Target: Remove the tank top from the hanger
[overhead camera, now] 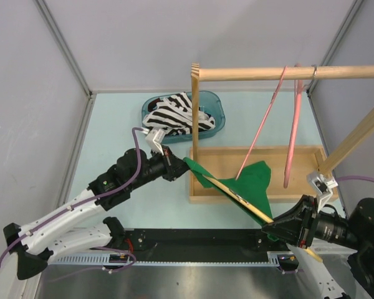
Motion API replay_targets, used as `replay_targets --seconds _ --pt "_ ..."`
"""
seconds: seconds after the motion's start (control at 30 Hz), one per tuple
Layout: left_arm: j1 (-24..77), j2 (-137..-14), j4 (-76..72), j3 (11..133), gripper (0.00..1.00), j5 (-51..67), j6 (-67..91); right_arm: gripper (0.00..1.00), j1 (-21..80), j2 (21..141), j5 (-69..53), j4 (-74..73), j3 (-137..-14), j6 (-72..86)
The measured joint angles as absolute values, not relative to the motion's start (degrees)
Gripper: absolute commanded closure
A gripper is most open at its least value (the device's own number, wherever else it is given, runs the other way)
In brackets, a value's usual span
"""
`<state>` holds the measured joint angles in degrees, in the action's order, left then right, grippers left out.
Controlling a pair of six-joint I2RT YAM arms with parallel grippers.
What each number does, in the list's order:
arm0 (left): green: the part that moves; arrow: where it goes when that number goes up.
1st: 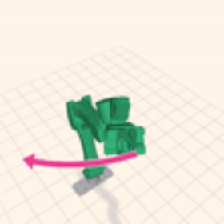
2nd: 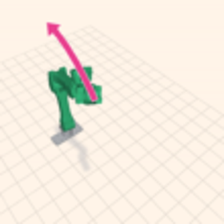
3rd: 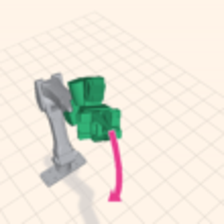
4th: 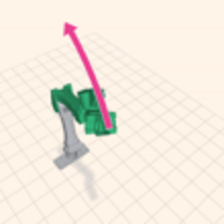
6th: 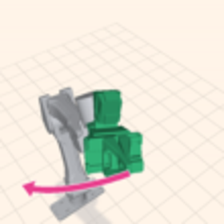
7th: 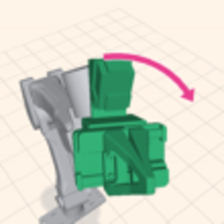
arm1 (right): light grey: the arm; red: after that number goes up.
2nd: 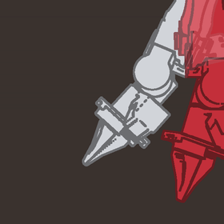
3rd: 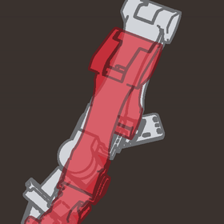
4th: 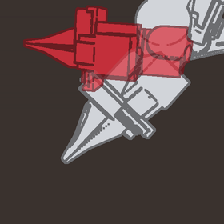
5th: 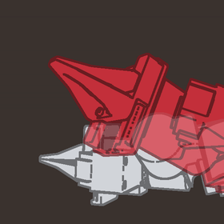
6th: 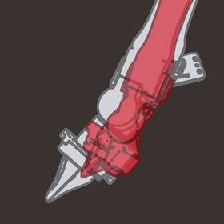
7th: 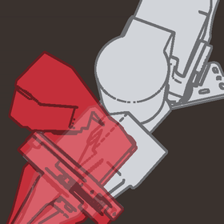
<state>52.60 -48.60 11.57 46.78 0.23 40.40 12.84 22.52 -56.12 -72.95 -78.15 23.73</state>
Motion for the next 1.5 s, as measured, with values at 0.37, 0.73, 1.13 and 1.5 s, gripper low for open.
replay_targets --seconds 0.37,0.73,1.13,1.5 --pt "50.4 -50.4 11.4 46.2 1.00 7.7 40.6 1.00 13.7 19.9 -57.7 -61.5 -78.2 35.9" --pt "49.6 -51.3 11.3 45.0 1.00 10.2 41.1 1.00 14.5 20.0 -59.1 -50.4 -77.8 40.9" --pt "48.4 -47.5 12.3 44.0 0.48 13.8 35.6 1.00 13.2 27.4 -59.0 -51.2 -78.7 36.5" --pt "48.1 -35.1 20.5 46.7 0.26 16.2 22.9 1.00 13.1 27.9 -60.7 -56.8 -78.9 29.8"
